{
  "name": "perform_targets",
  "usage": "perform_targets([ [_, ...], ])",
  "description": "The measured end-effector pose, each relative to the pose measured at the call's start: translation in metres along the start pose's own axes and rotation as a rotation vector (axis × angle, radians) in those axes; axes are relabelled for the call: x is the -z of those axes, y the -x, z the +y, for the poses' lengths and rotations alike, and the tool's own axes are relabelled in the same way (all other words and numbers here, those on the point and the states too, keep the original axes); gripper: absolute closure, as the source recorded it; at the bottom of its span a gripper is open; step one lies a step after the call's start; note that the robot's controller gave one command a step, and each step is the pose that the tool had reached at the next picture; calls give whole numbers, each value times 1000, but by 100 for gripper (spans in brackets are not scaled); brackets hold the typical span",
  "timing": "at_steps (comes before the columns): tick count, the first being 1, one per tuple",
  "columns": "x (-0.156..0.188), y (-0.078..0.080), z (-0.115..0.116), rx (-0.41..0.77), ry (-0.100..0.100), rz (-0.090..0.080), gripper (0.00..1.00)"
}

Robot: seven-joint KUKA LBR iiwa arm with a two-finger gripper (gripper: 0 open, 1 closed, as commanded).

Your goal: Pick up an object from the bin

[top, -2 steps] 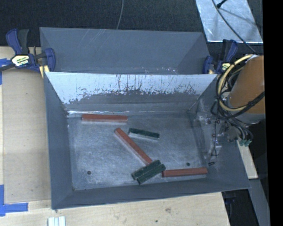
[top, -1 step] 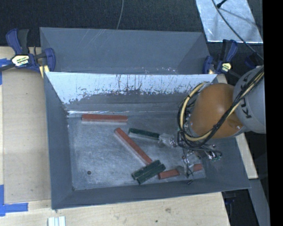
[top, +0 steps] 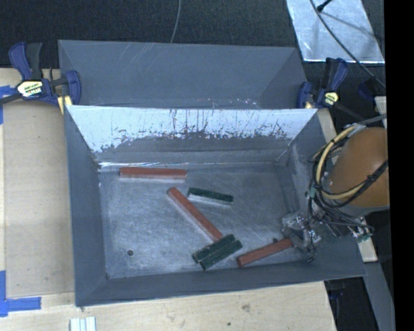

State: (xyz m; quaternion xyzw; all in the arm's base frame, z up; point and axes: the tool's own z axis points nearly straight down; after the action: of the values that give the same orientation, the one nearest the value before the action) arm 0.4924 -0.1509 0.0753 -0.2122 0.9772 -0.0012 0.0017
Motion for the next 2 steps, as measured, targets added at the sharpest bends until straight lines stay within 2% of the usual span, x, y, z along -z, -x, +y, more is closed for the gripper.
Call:
perform_targets([
  [1,0,0,0,1,0,0,100],
  [2,116,46,30,27,1,-1,100],
])
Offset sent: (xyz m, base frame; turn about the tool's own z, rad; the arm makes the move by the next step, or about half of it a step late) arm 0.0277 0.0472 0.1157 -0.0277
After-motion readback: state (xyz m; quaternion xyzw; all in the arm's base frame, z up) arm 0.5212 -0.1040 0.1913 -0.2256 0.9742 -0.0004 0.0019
